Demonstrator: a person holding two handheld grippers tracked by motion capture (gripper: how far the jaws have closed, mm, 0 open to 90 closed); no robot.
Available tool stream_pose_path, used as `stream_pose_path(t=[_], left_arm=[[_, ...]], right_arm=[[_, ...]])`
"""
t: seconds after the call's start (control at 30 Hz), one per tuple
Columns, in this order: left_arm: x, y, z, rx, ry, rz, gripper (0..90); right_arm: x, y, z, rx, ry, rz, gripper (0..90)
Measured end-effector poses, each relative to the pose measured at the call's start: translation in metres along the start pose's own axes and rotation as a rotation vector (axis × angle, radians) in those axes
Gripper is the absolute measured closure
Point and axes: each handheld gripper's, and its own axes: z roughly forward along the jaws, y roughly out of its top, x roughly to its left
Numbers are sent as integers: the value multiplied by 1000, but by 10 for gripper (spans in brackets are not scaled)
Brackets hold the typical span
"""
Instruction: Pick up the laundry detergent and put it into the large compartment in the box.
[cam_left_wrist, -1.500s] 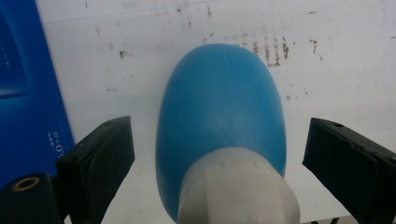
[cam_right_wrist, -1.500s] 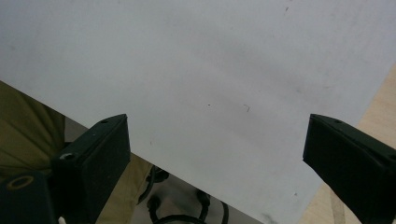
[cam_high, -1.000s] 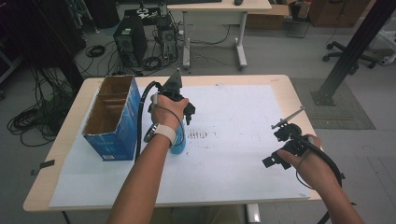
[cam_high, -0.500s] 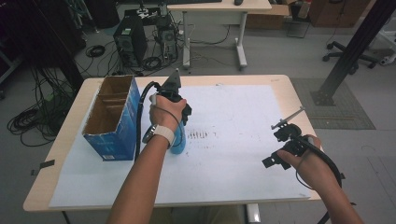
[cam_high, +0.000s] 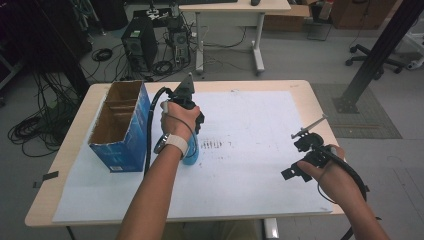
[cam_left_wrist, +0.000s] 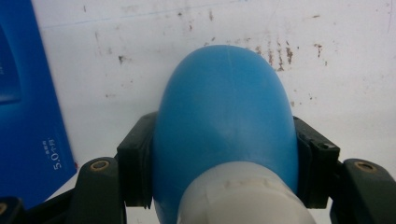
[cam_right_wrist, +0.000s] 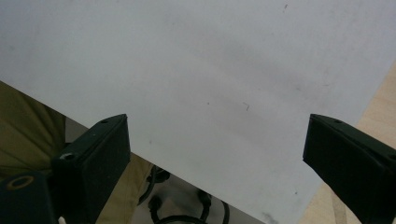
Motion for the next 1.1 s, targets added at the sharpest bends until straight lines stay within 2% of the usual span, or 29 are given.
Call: stream_pose_path(t=[0.43,1.1], left_arm=[[1,1,-2,1,-3,3,374],[6,-2,-25,-6,7,2,375]], right_arm=[[-1,-1,1,-2,3,6,77],[-1,-2,0,-6,5,3,77]])
